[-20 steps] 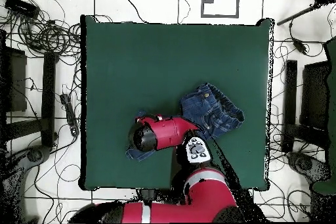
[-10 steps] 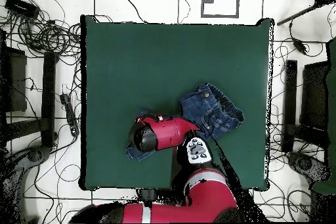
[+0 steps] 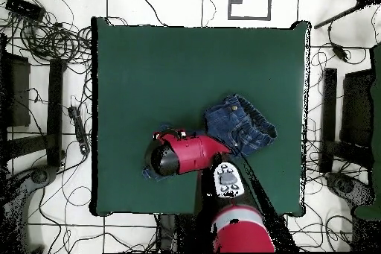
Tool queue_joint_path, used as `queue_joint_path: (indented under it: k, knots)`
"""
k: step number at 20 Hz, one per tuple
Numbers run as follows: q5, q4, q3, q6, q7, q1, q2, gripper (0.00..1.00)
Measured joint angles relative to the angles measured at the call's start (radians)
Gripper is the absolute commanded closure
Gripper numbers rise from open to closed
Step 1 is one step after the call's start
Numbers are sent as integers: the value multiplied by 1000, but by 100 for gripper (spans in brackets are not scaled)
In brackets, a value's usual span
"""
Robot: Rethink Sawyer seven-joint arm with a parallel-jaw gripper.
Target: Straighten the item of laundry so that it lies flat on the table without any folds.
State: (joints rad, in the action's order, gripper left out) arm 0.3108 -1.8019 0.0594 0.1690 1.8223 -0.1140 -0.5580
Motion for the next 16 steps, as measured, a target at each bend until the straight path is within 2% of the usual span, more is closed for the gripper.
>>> queue_joint_path:
  k: [7,8,16]
  knots:
    - [-81,-74,2,158,0,-37,-193,100]
    - [-110,-88,1,230,0,-48,-257,100]
    - [-197,-105,1,514,0,-47,-483,100]
